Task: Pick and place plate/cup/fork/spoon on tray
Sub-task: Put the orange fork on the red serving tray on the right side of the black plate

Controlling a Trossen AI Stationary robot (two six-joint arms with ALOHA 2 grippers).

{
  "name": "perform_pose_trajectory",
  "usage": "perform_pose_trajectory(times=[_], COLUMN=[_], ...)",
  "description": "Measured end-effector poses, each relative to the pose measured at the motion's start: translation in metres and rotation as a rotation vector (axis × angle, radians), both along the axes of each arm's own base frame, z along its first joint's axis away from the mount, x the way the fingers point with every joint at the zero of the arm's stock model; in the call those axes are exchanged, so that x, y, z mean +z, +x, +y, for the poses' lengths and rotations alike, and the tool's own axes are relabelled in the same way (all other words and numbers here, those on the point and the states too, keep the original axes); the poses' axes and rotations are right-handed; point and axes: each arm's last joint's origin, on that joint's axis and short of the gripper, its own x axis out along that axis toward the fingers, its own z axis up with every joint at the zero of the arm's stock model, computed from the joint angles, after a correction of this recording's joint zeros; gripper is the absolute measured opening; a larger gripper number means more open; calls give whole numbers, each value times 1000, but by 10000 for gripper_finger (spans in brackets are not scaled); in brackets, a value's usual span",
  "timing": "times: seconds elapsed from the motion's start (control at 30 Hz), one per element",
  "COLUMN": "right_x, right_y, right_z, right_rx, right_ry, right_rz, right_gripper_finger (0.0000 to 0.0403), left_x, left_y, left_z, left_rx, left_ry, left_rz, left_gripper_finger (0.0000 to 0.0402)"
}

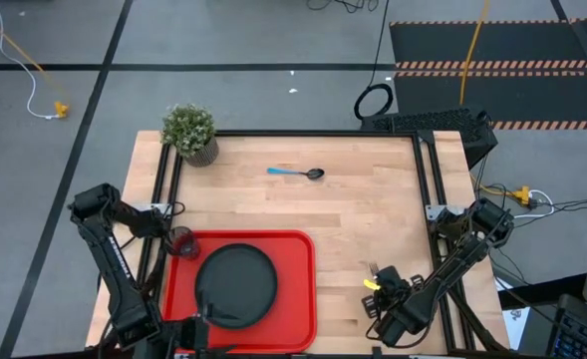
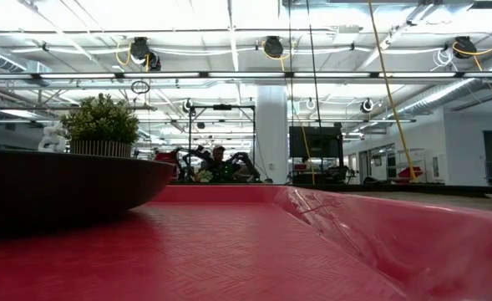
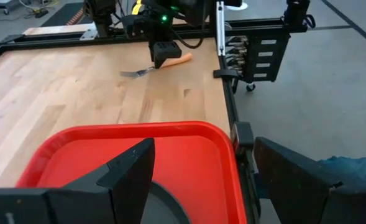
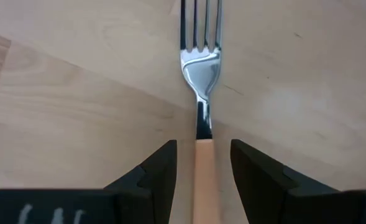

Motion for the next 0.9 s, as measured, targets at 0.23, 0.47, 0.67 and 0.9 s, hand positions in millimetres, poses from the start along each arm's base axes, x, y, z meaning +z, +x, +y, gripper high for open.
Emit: perform_pose_trajectory(times=[0.23,0.47,0.67,0.9], right_x=[-12,-32,-32,-32], right_y=[-2,-6,-7,-6], right_z=[-3,-9,-9,-10], right_rx=[62,116,45,5], right_ry=[20,72,81,50], right_rz=[0,-36,-32,-80], right_gripper_finger=[144,124,60,16], left_x=[1,2,3,3], left_y=[1,1,2,2], left_z=[0,-2,-2,-1], left_rx=[2,-1,0,2], left_ry=[-9,-26,-28,-27], left_rz=[-6,-19,-21,-21], left_gripper_finger=[278,278,278,278])
